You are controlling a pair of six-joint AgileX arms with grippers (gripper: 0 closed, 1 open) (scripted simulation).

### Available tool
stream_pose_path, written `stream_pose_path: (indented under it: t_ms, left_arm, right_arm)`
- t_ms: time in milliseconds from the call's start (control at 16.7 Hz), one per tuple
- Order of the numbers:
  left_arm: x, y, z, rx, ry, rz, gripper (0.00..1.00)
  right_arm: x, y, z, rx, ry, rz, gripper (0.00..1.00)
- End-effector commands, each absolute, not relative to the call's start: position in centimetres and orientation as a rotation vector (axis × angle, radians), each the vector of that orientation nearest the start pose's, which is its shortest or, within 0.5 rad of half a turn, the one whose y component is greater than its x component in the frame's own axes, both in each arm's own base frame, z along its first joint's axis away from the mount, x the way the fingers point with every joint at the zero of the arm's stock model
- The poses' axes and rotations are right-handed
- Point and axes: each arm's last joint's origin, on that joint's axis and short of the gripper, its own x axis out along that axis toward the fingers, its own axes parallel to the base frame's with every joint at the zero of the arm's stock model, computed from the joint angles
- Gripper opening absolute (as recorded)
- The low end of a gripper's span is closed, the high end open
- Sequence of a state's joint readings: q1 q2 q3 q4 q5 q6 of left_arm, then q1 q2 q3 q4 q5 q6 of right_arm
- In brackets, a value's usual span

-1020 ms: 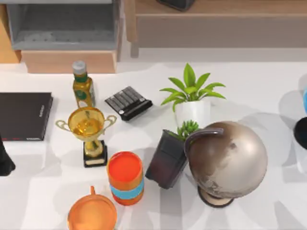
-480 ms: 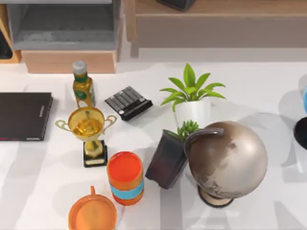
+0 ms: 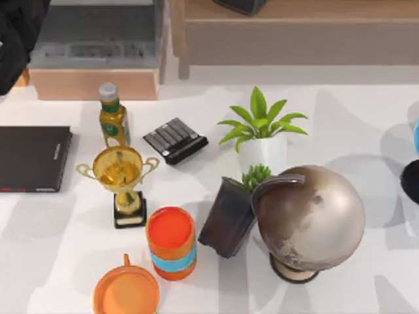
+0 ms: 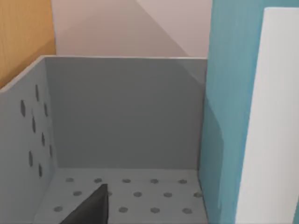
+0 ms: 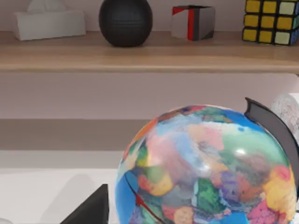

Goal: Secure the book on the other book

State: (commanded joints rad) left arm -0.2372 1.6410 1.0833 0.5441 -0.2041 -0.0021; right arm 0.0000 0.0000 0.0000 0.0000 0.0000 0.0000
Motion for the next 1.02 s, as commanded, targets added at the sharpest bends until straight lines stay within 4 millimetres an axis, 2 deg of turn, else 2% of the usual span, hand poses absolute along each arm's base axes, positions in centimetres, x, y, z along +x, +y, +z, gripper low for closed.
stream_pose_path:
  t_ms: [120, 300, 720, 1020]
  left_arm:
    - [40.2, -9.5, 26.7, -0.014, 0.016, -0.017, 1.0]
    - [42.7, -10.9, 25.2, -0.015, 0.007, -0.017, 1.0]
    - [43.3, -11.0, 24.7, -0.015, 0.007, -0.014, 1.0]
    - [45.3, -10.7, 24.9, -0.016, 0.004, -0.015, 1.0]
  right_arm:
    - [10.6, -0.1, 16.0, 0.0, 0.0, 0.0, 1.0]
    - [10.6, -0.1, 16.0, 0.0, 0.0, 0.0, 1.0]
    - [10.6, -0.1, 16.0, 0.0, 0.0, 0.0, 1.0]
    - [10.6, -0.1, 16.0, 0.0, 0.0, 0.0, 1.0]
